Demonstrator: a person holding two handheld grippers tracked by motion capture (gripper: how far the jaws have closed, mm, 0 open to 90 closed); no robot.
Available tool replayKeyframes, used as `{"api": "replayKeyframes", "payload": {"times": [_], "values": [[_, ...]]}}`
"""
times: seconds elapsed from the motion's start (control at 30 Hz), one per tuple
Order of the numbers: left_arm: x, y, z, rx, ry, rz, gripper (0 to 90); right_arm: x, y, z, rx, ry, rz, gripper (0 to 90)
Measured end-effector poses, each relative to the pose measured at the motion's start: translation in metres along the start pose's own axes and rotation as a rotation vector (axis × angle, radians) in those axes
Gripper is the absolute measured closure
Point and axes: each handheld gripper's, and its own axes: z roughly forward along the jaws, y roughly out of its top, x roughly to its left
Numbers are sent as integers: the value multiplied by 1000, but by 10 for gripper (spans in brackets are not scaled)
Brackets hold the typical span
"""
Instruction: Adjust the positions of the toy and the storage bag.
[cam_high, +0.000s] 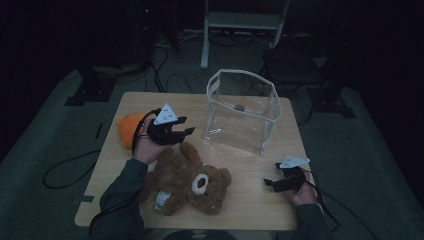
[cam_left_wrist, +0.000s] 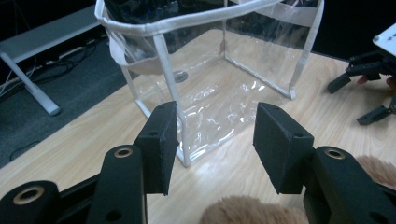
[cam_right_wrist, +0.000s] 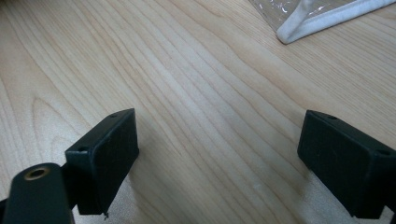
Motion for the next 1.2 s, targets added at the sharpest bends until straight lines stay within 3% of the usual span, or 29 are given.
{"api": "replayKeyframes", "payload": {"times": [0.43, 0.77, 0.97, 1.07, 1.13, 1.17, 1.2], "values": [[12, 22, 34, 26, -5, 7, 515, 0, 0, 0, 1, 0, -1, 116], [27, 34, 77, 74, 13, -42, 558, 0, 0, 0, 2, 2, 0, 116], [38, 31, 99, 101, 41, -113, 574, 0, 0, 0, 2, 2, 0, 116], [39, 30, 107, 121, 41, -119, 617, 0, 0, 0, 2, 2, 0, 116], [39, 29, 109, 127, 41, -113, 714, 0, 0, 0, 2, 2, 0, 116], [37, 27, 113, 133, 24, -98, 714, 0, 0, 0, 2, 2, -1, 116], [35, 26, 112, 131, 26, -94, 825, 0, 0, 0, 2, 2, -1, 116]]}}
